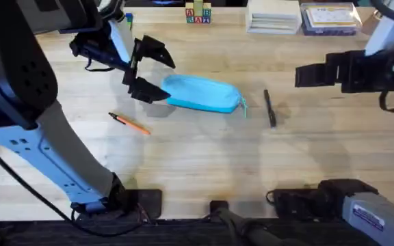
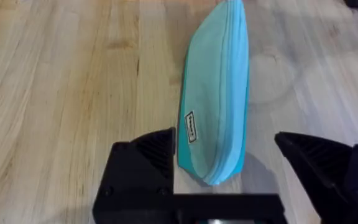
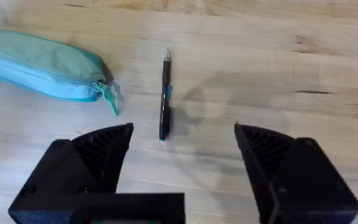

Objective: Unzip the bag, pick up the pens from the table one at a time and place them inside, then zip the bag closed.

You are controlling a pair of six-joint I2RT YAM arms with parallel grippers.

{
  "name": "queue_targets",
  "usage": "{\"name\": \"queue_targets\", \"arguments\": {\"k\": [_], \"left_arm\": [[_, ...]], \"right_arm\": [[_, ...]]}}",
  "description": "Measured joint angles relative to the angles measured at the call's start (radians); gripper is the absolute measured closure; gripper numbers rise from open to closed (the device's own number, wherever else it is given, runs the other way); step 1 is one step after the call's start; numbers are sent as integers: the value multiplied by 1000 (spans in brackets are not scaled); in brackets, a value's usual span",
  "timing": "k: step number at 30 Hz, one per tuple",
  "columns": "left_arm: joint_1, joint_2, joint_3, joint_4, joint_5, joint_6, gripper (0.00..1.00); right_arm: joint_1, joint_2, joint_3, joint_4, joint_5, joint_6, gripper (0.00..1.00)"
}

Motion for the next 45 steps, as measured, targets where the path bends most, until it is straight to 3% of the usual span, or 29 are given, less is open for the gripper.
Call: {"name": "queue_targets", "arguments": {"k": [22,25,30,32,45], "left_arm": [[0,0,0,1,-38,-1,20],[0,0,0,1,-38,3,220],[0,0,0,5,-38,8,907],[0,0,1,5,-38,10,952],[0,0,1,5,-38,10,960]], "right_arm": [[0,0,0,0,0,0,4],[0,0,0,0,0,0,4],[0,0,0,0,0,0,4],[0,0,0,0,0,0,4],[0,0,0,0,0,0,4]]}}
